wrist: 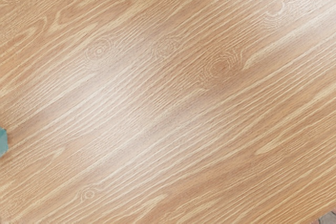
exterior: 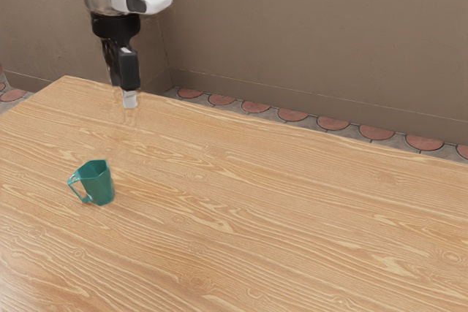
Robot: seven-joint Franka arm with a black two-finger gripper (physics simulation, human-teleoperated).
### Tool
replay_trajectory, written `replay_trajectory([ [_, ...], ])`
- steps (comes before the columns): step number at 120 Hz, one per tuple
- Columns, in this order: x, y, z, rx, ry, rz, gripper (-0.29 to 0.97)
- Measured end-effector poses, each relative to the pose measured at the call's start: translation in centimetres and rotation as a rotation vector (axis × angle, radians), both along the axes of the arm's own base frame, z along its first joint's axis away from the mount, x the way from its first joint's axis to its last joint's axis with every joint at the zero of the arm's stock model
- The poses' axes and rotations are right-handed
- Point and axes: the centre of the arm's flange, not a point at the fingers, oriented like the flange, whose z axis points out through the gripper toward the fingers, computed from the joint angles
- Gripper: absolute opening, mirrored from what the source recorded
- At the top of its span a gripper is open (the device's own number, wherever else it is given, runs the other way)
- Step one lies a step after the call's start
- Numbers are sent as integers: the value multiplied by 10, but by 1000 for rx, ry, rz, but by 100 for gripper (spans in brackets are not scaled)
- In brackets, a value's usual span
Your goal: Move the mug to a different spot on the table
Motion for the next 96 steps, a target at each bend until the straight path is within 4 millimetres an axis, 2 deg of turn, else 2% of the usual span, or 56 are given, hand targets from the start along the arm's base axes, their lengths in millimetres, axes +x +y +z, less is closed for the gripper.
replay_trajectory([
  [7, 1, 12, 28, 21, -70, 64, 68],
  [15, 1, 17, 36, 35, -93, 113, 68],
  [21, 13, 23, 24, 36, -72, 156, 68],
  [30, 33, 61, -2, 32, -26, 246, 68],
  [41, 27, 113, -27, 6, -2, 290, 68],
  [46, 26, 127, -38, -6, -2, 276, 68],
  [60, 24, 125, -64, -33, -3, 154, 68],
  [77, 28, 122, -117, -50, 6, 0, 68],
  [96, 28, 122, -165, -72, -7, -138, 68],
])
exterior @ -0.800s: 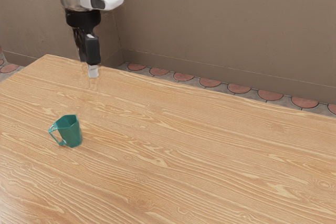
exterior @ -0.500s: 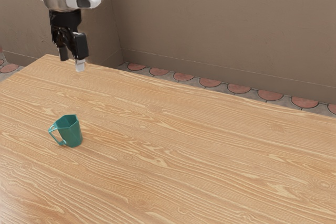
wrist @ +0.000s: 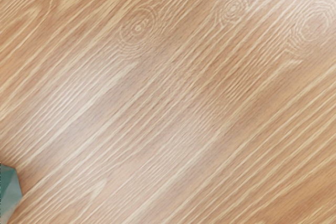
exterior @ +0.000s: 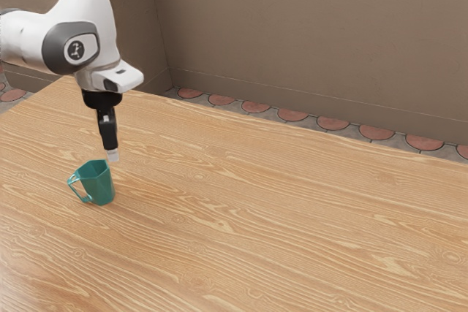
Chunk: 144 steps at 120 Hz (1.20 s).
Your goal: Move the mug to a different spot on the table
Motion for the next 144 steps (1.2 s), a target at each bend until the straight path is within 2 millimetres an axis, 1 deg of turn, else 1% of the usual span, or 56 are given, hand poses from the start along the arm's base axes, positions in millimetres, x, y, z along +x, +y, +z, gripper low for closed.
replay_trajectory([
  [12, 9, 6, -21, -4, -20, -62, 68],
  [22, 25, 7, -54, -8, -6, -104, 68],
  [27, 31, 6, -67, -17, -6, -126, 68],
  [38, 43, 4, -84, -38, -18, -172, 68],
  [45, 47, 9, -90, -52, -33, -191, 68],
  [52, 49, 26, -91, -61, -51, -190, 68],
  [64, 43, 80, -91, -63, -74, -144, 68],
  [70, 39, 101, -94, -63, -78, -129, 68],
  [76, 37, 113, -97, -64, -76, -131, 68],
  [87, 35, 122, -109, -65, -61, -150, 68],
  [95, 32, 132, -113, -73, -59, -150, 68],
  [107, 18, 172, -113, -100, -76, -51, 68],
  [114, 8, 191, -115, -110, -73, 9, 68],
  [122, 0, 199, -121, -120, -59, 55, 68],
  [136, -4, 201, -133, -123, -28, 108, 68],
  [144, -7, 202, -144, -121, -6, 135, 68],
])
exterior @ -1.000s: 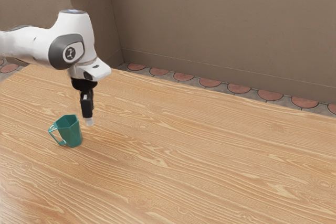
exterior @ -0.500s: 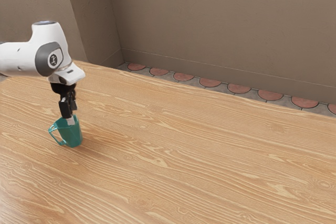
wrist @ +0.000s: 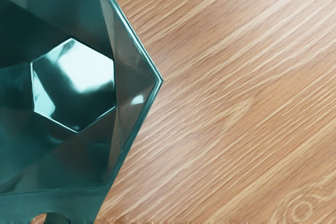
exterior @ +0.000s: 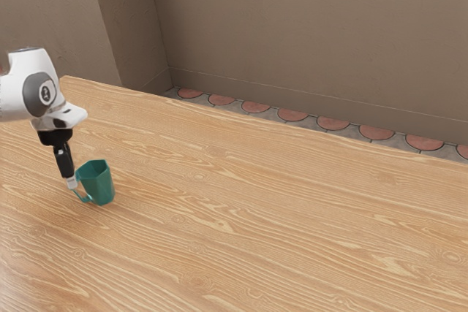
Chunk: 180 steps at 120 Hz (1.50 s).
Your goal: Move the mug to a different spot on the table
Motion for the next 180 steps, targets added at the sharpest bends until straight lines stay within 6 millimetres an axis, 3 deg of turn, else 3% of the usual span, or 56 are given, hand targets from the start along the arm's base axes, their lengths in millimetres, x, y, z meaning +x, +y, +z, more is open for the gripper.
replay_trajectory([
  [26, 0, 1, -17, 16, 30, 53, 68],
  [64, 10, 7, -16, 57, -19, 74, 68],
  [111, 9, 11, -51, 98, -48, 53, 68],
  [160, 1, 12, -70, 58, -82, 104, 68],
  [180, 1, 13, -68, 57, -95, 99, 57],
])
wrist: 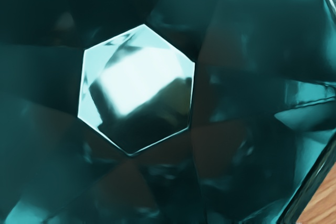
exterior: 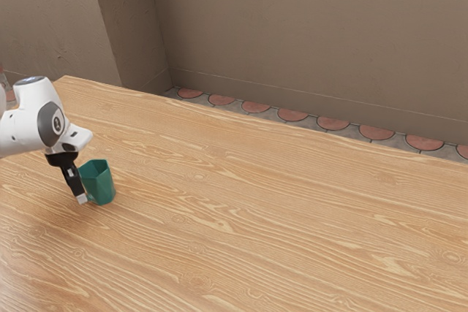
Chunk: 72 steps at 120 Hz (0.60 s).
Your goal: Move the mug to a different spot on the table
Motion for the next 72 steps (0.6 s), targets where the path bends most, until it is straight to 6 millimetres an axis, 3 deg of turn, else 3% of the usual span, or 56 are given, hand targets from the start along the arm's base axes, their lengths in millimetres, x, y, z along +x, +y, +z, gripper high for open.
replay_trajectory([
  [20, 0, 1, 2, -6, -10, 0, 26],
  [60, 3, 2, 6, -6, -28, 3, 10],
  [72, 8, 1, 16, -1, -50, -3, 7],
])
